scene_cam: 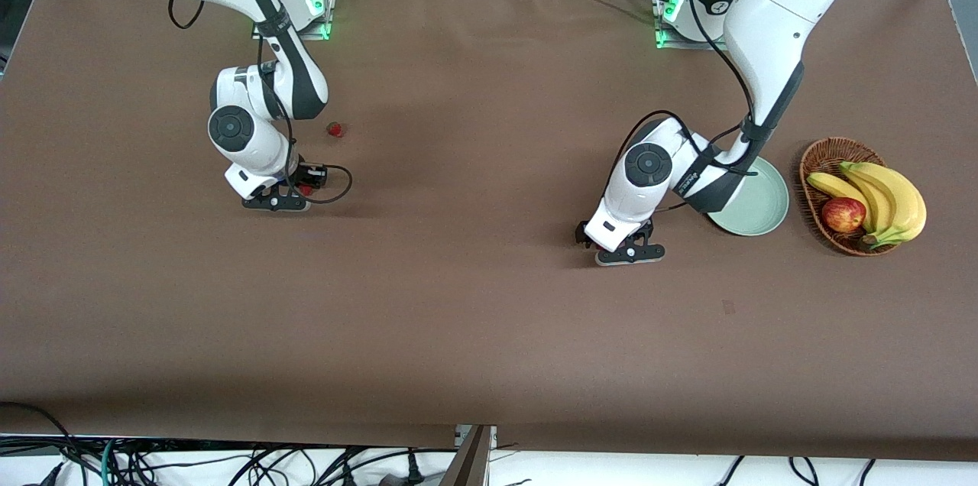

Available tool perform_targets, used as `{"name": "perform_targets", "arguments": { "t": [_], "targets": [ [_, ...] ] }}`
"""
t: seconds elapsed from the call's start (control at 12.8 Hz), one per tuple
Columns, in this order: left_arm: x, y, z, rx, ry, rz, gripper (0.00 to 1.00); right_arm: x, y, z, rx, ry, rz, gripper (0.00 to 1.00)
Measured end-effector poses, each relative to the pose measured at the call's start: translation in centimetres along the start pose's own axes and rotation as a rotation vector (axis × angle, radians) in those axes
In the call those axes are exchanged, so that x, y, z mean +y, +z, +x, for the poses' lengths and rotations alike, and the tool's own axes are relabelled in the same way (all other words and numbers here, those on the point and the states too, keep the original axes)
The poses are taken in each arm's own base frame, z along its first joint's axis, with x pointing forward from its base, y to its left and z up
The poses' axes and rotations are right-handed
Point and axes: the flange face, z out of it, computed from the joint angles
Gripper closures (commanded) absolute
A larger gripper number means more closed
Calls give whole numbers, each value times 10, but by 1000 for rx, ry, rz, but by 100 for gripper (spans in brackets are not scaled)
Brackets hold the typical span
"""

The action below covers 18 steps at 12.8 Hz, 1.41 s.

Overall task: Collect all strawberries into plate
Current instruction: 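Lift the strawberry with the left gripper while the right gripper grasps another, then release the strawberry onto the plate while the right gripper sets another mid-table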

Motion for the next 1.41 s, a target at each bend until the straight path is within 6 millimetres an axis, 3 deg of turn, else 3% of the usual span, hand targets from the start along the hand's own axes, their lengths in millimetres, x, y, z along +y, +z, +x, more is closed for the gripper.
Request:
{"name": "perform_targets", "arguments": {
  "t": [0.08, 0.31, 0.47, 0.63, 0.78, 0.86, 1.02, 1.18, 1.25, 1.41],
  "targets": [
    [0, 0, 0, -1, -2, 1, 81, 1, 0, 0, 0, 1, 0, 93],
    [1, -1, -1, -4, -12, 3, 93, 0, -4, 5, 18, 1, 5, 93],
    [1, -3, 1, -9, -16, 12, 95, -12, -23, 20, 59, -10, 21, 90],
    [-2, -15, 7, -15, -21, 40, 96, -47, -57, 42, 76, 9, 86, 90],
    [-12, -45, 17, -41, -3, 37, 96, -106, -85, 66, 78, 61, 208, 87],
    [-25, -64, 24, -81, 25, 24, 96, -137, -90, 75, 75, 98, 266, 86],
    [-77, -104, 42, -147, 94, 6, 96, -199, -88, 86, 45, 201, 367, 86],
    [-148, -135, 60, -196, 160, -22, 96, -265, -88, 84, -1, 319, 440, 86],
    [-188, -145, 67, -210, 192, -30, 96, -300, -90, 78, -10, 379, 470, 80],
    [-255, -149, 74, -229, 250, -32, 94, -370, -94, 52, 10, 472, 540, 79]
  ]
}}
